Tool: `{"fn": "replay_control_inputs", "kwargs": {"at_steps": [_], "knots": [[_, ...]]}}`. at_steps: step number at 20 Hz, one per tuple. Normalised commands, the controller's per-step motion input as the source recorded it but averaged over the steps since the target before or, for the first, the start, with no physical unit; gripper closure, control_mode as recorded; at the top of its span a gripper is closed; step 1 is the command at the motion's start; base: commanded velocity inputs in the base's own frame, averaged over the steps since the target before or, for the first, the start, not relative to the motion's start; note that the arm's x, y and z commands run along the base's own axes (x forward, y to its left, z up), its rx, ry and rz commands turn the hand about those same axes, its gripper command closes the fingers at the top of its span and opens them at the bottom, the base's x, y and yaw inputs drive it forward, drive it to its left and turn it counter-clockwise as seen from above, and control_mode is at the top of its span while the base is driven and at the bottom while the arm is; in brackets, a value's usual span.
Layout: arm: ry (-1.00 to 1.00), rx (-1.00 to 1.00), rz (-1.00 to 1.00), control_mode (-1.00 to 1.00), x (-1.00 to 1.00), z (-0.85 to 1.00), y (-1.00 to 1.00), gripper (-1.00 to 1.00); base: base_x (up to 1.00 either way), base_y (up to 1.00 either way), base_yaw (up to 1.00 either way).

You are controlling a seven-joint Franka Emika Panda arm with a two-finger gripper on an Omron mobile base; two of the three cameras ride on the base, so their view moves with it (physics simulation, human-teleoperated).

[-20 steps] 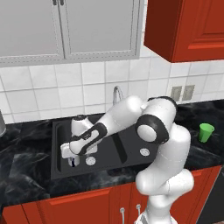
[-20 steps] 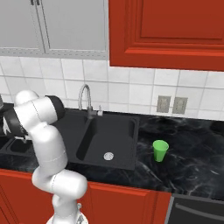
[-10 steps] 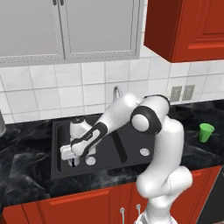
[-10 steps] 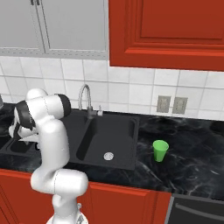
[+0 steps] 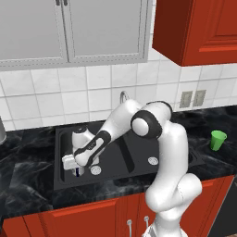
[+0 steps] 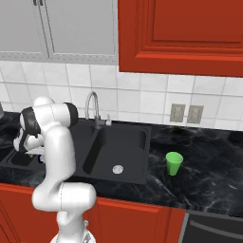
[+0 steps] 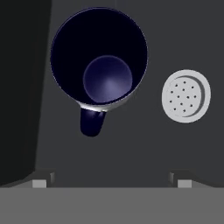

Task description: Move any existing items from the left basin to the right basin for drying. Then move the cup from the counter to the left basin of the sink for washing.

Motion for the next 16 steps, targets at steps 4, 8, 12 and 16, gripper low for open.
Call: {"fn": "replay_control_inputs", "kwargs": {"at_steps": [4,8,12,16], "knots": [[0.0,0.0,-0.06,-1.0,0.3,-0.15,0.15,-1.0,0.0,0.0,0.0],[0.0,0.0,-0.07,-1.0,0.3,-0.14,0.17,-1.0,0.0,0.0,0.0],[0.0,0.0,-0.06,-1.0,0.26,-0.19,0.14,-1.0,0.0,0.0,0.0],[0.0,0.0,-0.04,-1.0,0.23,-0.26,0.08,-1.0,0.0,0.0,0.0]]}}
